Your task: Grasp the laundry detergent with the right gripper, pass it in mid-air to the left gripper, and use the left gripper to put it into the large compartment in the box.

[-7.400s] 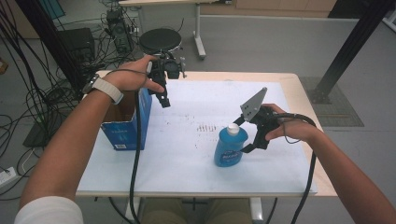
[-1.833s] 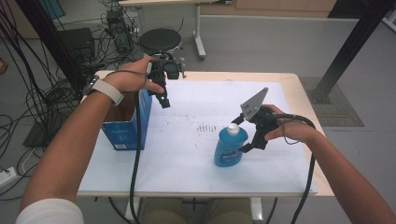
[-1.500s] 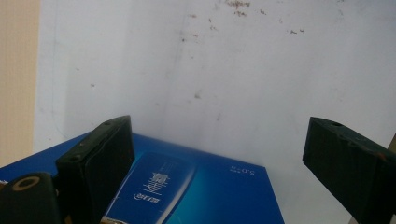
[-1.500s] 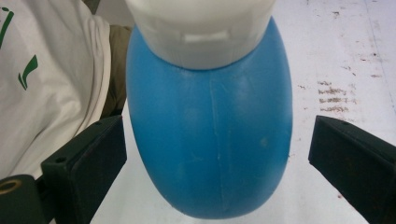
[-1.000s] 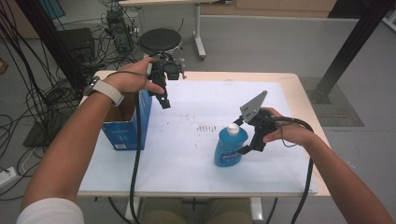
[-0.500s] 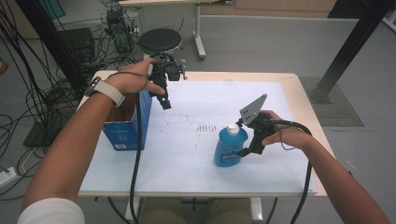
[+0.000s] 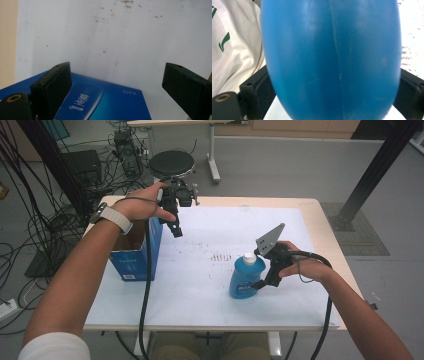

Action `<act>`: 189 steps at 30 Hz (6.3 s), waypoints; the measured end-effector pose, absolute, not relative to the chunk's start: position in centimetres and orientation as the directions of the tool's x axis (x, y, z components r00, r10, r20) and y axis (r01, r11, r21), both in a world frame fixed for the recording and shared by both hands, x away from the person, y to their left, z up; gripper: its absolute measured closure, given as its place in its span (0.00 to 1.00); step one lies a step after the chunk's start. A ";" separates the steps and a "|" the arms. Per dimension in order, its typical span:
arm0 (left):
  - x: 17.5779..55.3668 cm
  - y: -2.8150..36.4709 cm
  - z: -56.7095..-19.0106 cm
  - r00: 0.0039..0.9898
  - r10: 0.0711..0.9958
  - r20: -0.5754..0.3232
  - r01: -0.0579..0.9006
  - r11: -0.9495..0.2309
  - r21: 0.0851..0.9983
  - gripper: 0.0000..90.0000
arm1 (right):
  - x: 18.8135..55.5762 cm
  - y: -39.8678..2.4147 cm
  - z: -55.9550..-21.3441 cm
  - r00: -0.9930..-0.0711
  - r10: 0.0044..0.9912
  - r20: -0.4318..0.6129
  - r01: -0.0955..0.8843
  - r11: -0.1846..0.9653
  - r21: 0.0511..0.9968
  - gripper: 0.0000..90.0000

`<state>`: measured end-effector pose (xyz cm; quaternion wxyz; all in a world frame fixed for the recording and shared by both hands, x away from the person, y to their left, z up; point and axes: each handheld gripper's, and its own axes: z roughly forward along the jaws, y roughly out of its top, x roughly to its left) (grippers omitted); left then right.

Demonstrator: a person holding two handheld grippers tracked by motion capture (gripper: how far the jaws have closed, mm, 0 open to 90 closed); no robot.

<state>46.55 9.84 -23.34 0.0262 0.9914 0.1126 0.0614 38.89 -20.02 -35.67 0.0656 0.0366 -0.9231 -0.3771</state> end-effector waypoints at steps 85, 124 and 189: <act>46.5 10.0 -23.5 0.965 0.236 0.116 0.228 -0.971 0.075 0.11 | 39.2 -20.3 -37.4 -0.983 -0.150 0.109 -0.007 0.619 0.785 0.25; 46.5 10.0 -23.5 0.964 0.237 0.117 0.229 -0.970 0.078 0.11 | 39.1 -20.2 -37.6 -0.982 -0.165 0.088 -0.032 0.612 0.790 0.30; 46.7 10.0 -23.7 0.963 0.244 0.112 0.236 -0.969 0.077 0.11 | 39.4 -20.0 -38.0 -0.975 -0.209 0.069 -0.071 0.594 0.801 0.45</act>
